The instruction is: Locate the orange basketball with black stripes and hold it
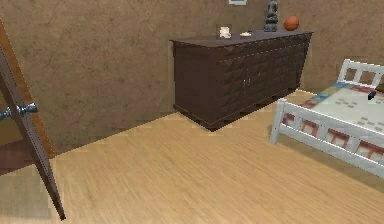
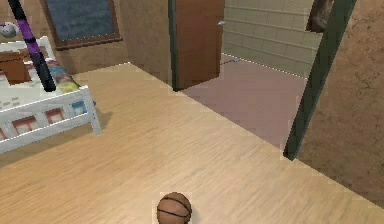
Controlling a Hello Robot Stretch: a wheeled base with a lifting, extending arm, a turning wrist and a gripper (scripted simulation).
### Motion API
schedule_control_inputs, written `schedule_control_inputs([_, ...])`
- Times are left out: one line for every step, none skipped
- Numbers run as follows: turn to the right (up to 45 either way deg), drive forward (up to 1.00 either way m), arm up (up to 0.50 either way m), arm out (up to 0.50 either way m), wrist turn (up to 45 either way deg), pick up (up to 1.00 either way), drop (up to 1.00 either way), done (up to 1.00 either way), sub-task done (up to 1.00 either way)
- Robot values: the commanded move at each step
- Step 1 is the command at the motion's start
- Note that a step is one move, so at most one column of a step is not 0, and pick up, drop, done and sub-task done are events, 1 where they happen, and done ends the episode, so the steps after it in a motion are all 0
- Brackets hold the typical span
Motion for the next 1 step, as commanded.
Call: schedule_control_inputs([0.0,0.0,0.1,0.0,0.0,0.0,0.0,0.0,0.0])
